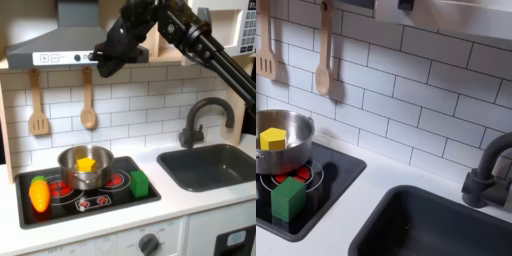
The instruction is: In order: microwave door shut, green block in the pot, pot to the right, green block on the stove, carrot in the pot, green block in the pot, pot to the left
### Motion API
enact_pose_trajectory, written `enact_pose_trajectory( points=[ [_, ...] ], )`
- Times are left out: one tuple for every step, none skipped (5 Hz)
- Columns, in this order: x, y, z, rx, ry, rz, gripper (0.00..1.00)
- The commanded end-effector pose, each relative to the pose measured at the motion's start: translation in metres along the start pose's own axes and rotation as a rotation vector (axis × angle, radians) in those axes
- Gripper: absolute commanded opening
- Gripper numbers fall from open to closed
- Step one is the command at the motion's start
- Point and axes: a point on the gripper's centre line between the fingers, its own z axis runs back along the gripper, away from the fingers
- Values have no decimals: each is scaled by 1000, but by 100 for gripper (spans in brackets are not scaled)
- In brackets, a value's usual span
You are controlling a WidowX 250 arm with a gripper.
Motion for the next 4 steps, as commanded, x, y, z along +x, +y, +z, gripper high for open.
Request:
enact_pose_trajectory(
  points=[
    [9, -1, -5, -5, -10, 4, 0],
    [12, 0, -4, -1, -17, -1, 0],
    [14, 0, -5, -1, -18, -5, 0],
    [16, -1, -6, -11, -22, -15, 0]
  ],
)
